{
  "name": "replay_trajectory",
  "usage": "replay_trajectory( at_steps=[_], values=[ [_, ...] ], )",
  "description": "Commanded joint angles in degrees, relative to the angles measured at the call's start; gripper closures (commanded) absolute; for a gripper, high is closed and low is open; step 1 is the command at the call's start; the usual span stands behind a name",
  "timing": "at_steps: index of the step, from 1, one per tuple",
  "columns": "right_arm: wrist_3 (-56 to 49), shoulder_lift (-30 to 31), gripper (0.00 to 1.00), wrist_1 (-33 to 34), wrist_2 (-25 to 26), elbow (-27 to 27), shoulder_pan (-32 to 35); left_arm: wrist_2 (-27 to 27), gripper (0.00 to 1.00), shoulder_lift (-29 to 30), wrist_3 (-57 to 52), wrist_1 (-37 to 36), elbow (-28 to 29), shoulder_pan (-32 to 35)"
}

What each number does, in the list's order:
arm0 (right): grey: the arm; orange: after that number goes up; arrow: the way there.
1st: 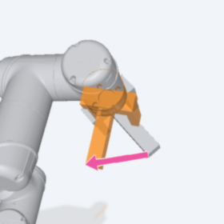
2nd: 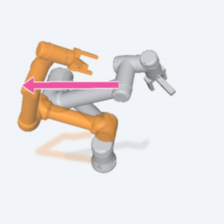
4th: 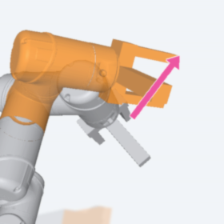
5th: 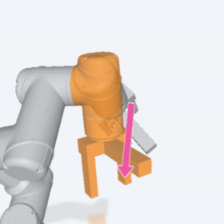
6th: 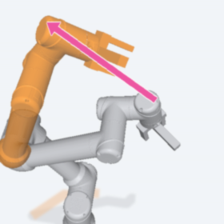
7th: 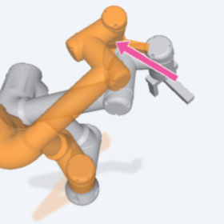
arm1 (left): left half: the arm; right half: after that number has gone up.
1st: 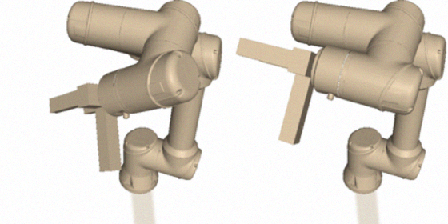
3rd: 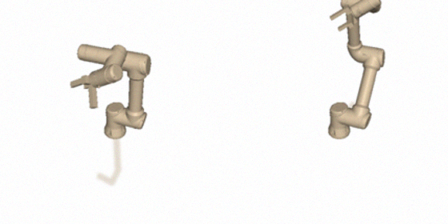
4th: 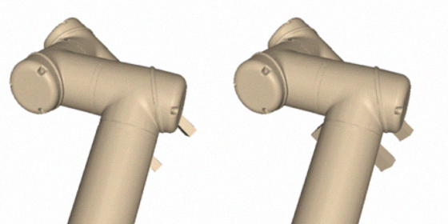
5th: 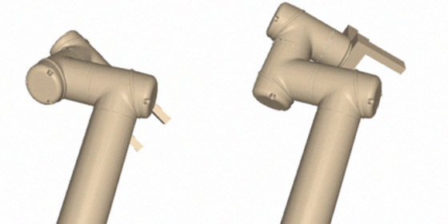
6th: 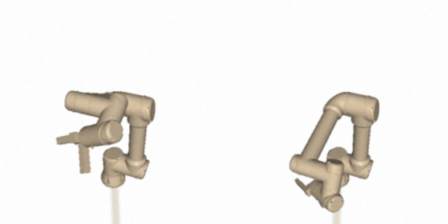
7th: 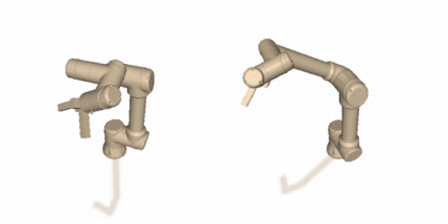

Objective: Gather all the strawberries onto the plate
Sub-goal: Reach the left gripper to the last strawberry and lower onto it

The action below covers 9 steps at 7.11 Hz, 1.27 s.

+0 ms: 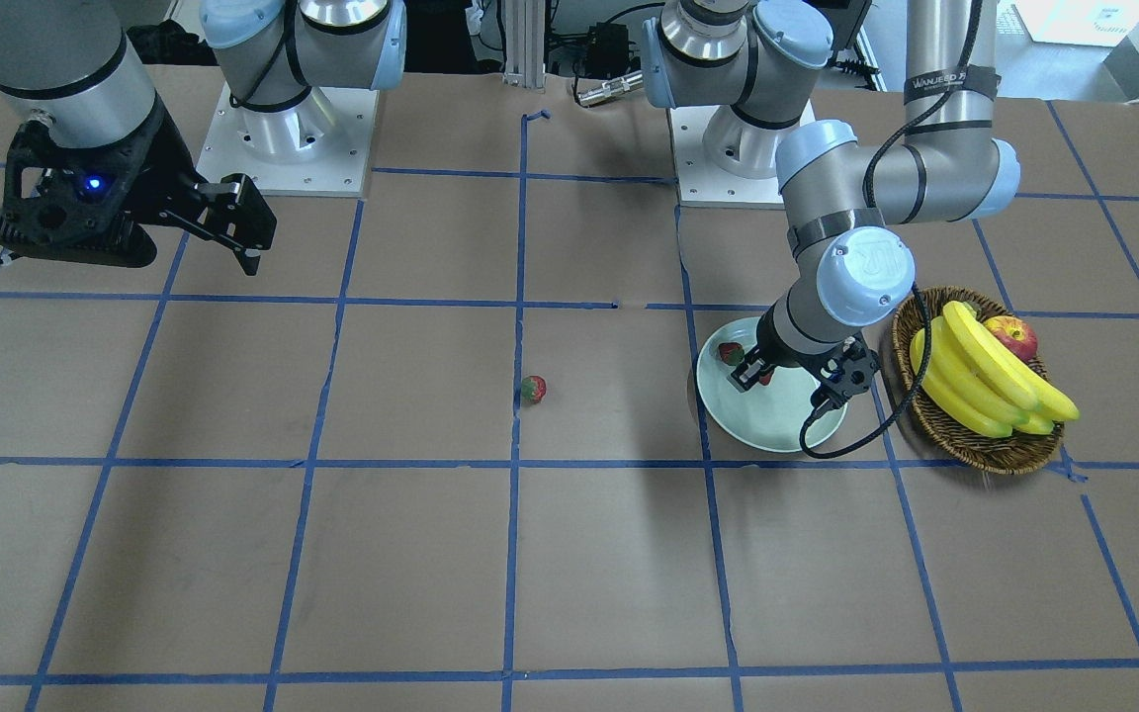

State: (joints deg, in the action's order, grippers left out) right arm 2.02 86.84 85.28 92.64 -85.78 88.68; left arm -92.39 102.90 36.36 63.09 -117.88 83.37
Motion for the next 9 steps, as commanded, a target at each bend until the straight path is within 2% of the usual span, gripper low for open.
replay_trajectory(
  at_steps=[1,2,4,6,7,9],
  values=[
    [0.00,-0.01,0.00,-0.02,0.00,0.00,0.00,0.72,0.04,0.89,4.21,-0.69,2.81,4.40],
    [0.00,-0.01,0.00,-0.02,0.00,0.00,0.00,1.07,0.04,2.29,8.86,-0.61,6.57,8.00],
    [0.00,-0.01,0.00,-0.02,-0.09,0.00,0.00,1.08,0.04,2.74,16.15,-0.69,9.06,14.24],
    [0.09,-0.01,0.00,-0.02,-0.09,0.00,0.00,1.51,0.04,4.05,16.46,-4.70,9.95,21.45],
    [0.09,-0.01,0.00,-0.02,-0.09,-0.09,0.00,4.73,0.04,5.54,16.20,-8.30,9.95,23.75],
    [0.09,-0.01,0.00,-0.02,-0.09,-0.09,0.00,5.12,0.04,8.35,16.46,-10.44,9.95,27.62]
  ],
)
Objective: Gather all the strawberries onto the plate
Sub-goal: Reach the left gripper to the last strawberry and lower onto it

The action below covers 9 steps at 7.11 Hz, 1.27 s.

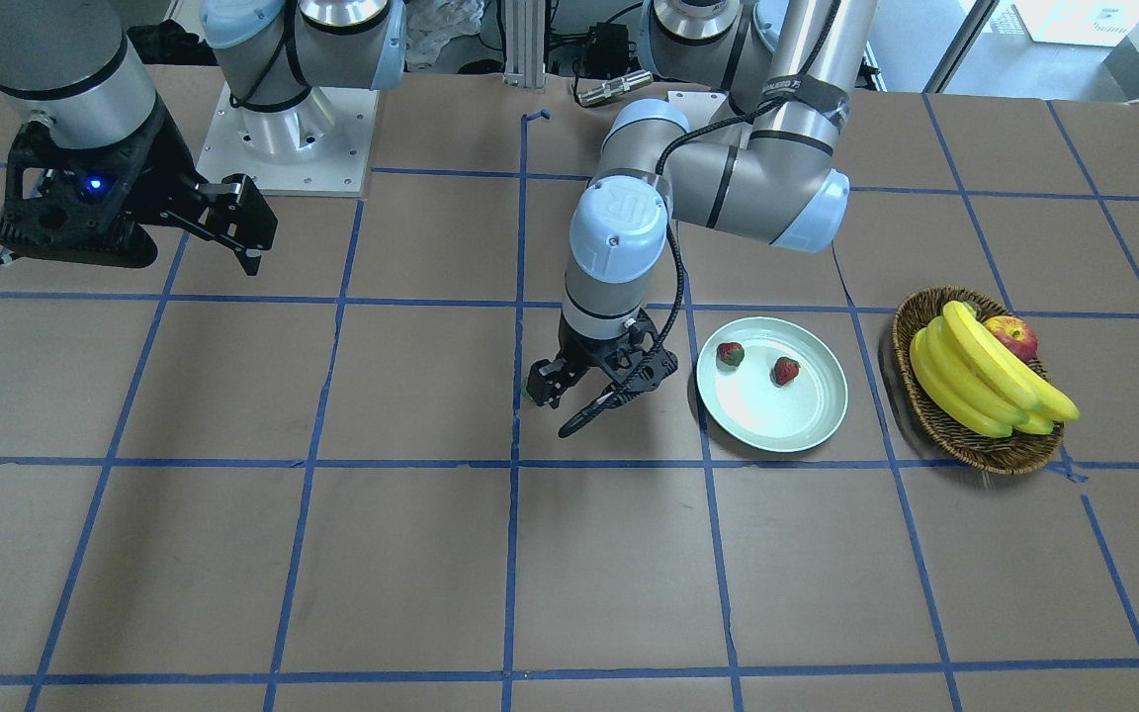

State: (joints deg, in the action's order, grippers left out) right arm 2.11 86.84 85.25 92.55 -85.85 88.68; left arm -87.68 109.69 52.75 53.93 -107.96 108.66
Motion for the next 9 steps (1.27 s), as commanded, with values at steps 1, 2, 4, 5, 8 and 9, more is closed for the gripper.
replay_trajectory(
  at_steps=[1,2,4,5,8,9],
  values=[
    [0.00,0.09,0.00,0.00,0.00,-0.01,0.00,0.41,0.05,2.45,1.20,-1.20,-0.06,2.95],
    [0.00,0.09,0.00,0.00,0.00,-0.36,0.00,0.41,0.05,3.85,4.26,-1.28,-0.15,3.39],
    [0.00,0.17,0.00,0.00,0.00,-0.45,0.00,0.49,0.09,5.26,5.43,-1.28,-0.15,4.36],
    [0.00,0.09,0.00,0.00,0.00,-0.45,0.00,0.41,0.10,5.70,5.70,-1.46,-0.06,5.06],
    [-0.08,0.09,0.00,0.00,0.00,-0.45,0.00,0.41,0.39,6.23,5.00,-3.22,0.20,5.07],
    [-0.08,0.09,0.00,0.00,0.00,-0.45,0.00,0.32,0.38,6.23,4.12,-3.22,0.81,5.07]
  ],
)
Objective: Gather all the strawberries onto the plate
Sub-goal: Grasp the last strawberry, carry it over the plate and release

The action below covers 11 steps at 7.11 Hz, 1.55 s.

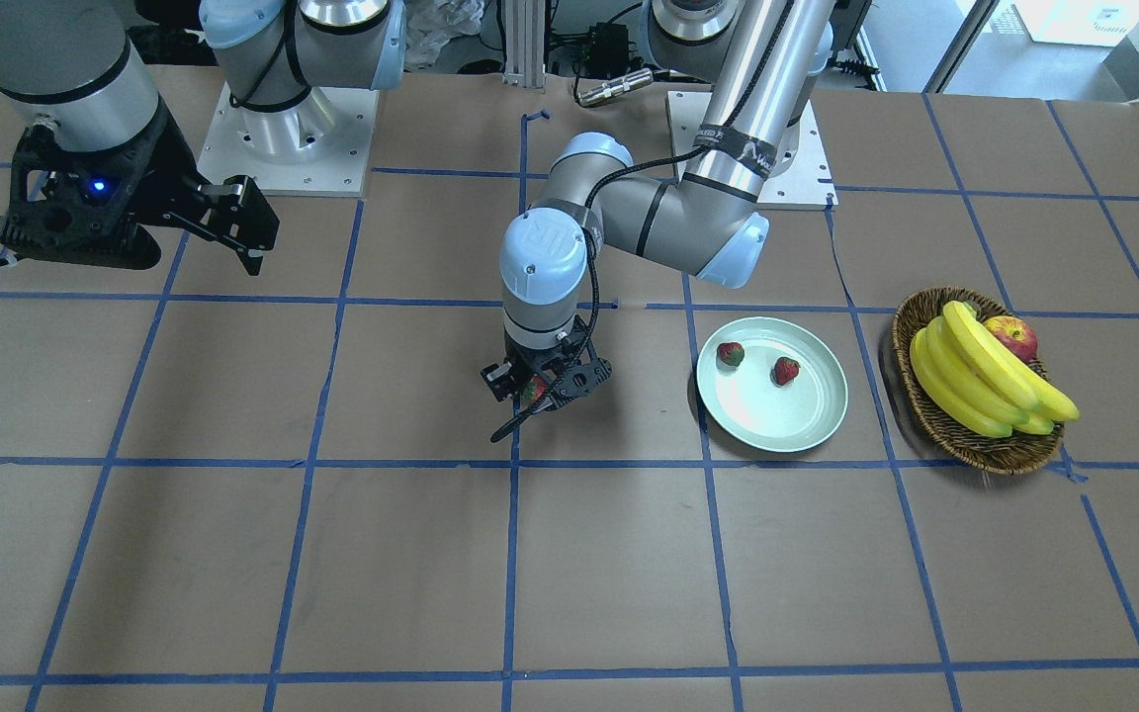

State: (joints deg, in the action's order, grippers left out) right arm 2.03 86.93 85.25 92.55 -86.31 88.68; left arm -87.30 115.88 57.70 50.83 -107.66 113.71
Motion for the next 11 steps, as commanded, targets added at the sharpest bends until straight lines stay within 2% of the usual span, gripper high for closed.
replay_trajectory(
  at_steps=[1,2,4,7,9,11],
  values=[
    [-0.01,0.00,0.00,0.00,0.00,0.00,0.00,-0.24,0.38,0.14,-1.01,-0.11,0.87,0.02],
    [-0.01,0.00,0.00,0.00,0.00,0.00,0.00,-0.42,0.38,0.14,-1.01,-0.11,0.87,0.02],
    [-0.01,0.00,0.00,0.00,0.00,0.00,0.00,-0.42,0.54,0.14,-1.01,-0.11,0.87,0.02],
    [0.08,0.00,0.00,0.00,0.00,0.00,0.00,-0.24,0.64,-0.13,-2.67,-0.11,0.96,0.02],
    [-0.01,0.00,0.00,0.00,0.00,0.00,0.00,-0.68,0.61,-1.70,-6.46,0.15,1.92,-0.42],
    [-0.01,-0.09,0.00,0.00,0.00,0.00,0.00,-1.12,0.59,-4.07,-8.55,2.85,1.58,-6.36]
  ],
)
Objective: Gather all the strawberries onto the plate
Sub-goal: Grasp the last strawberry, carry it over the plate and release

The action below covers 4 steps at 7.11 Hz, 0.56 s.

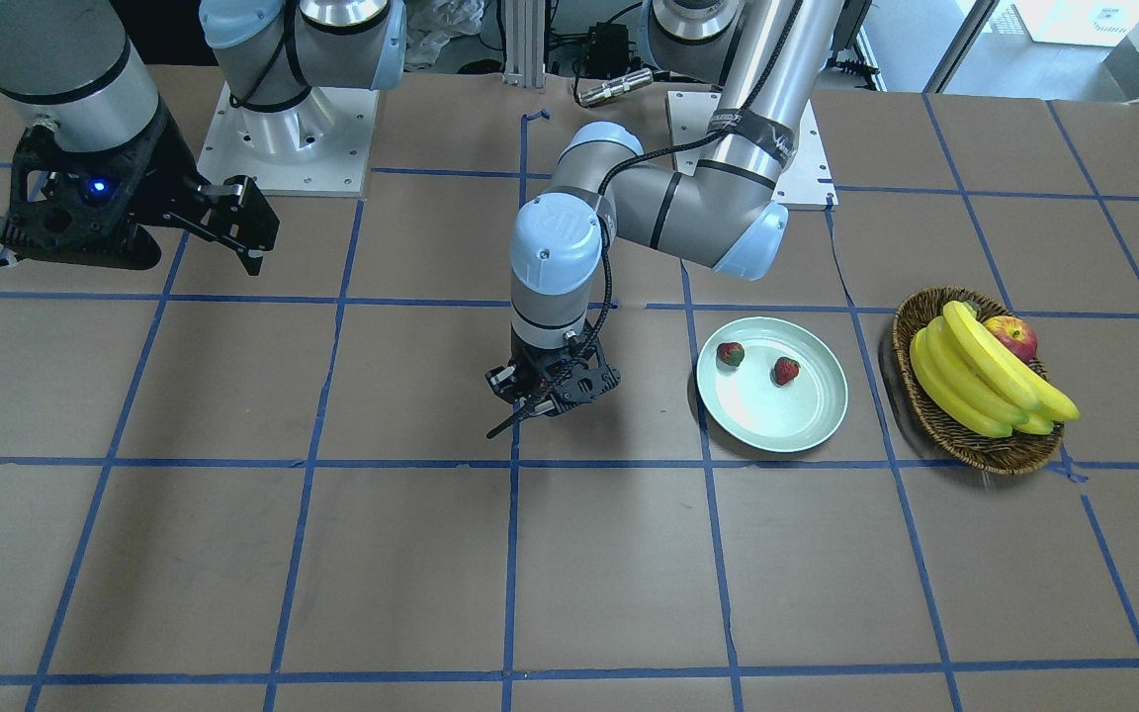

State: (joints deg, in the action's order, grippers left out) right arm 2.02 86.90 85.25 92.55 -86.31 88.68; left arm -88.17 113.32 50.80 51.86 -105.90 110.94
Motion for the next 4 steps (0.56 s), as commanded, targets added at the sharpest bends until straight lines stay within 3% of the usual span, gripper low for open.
replay_trajectory(
  at_steps=[1,3,4],
  values=[
    [0.00,-0.06,0.00,0.00,0.09,0.00,0.00,-0.42,0.60,-3.27,-6.19,6.11,-0.19,-7.19],
    [0.00,-0.06,0.00,0.00,0.09,0.00,0.00,-0.51,0.61,-8.27,-12.35,15.69,-0.19,-15.01],
    [0.00,-0.06,0.00,0.00,0.09,0.00,0.00,-3.47,0.61,-9.60,-18.40,18.86,-0.54,-18.53]
  ],
)
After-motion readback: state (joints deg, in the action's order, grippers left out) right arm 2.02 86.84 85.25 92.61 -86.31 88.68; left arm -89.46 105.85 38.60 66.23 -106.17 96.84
